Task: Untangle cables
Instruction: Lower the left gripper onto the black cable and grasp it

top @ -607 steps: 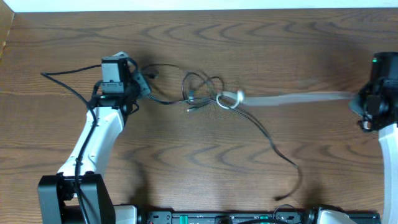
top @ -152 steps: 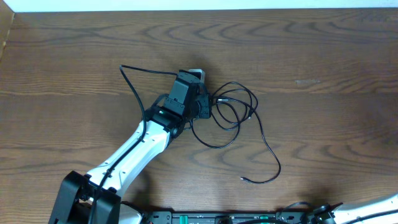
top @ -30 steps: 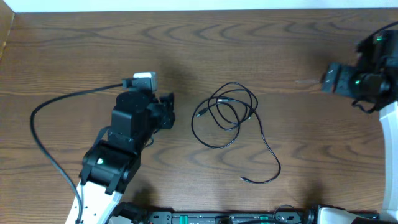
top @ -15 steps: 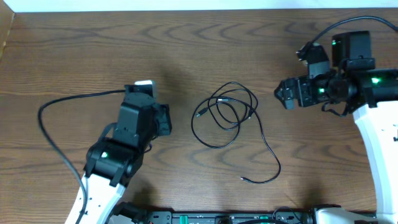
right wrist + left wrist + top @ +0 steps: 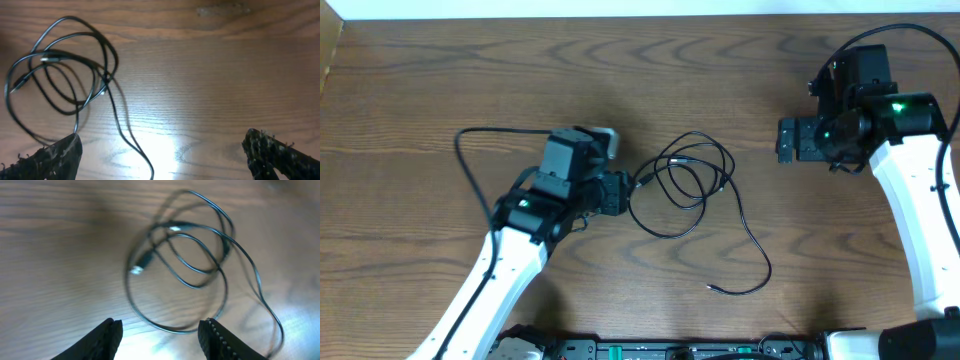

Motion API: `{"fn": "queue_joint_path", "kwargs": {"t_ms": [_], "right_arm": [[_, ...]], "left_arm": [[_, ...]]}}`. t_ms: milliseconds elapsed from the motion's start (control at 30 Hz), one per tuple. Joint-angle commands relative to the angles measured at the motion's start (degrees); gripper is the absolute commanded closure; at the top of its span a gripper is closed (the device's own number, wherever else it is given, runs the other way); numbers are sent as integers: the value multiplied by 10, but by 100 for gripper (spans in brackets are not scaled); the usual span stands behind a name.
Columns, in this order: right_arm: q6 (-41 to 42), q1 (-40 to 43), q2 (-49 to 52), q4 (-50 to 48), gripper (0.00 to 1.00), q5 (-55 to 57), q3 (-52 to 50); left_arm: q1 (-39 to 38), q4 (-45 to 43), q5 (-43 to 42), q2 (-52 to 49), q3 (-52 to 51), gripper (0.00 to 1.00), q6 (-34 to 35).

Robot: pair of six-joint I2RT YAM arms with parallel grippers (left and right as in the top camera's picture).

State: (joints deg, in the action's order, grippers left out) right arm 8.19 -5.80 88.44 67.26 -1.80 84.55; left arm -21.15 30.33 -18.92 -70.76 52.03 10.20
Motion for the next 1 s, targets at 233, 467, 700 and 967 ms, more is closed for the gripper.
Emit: {"fn": "queue_joint_path", "kwargs": {"t_ms": [233,467,700,967], "right_arm": [[90,-2,23,9,1,96,-3],[95,11,33,9,1,101,-3],[94,23,34,-3,1,107,-3],[-31,28,34,-64,1,40,-3]], "left_arm": [[-67,-36,-139,-94,-5,41,-102],[-123,-73,-139,-144,-5,40,-106],[-154,-101,-78,-184,-5,40,-82],[-170,-106,-14,-221,-5,40,-50]]}}
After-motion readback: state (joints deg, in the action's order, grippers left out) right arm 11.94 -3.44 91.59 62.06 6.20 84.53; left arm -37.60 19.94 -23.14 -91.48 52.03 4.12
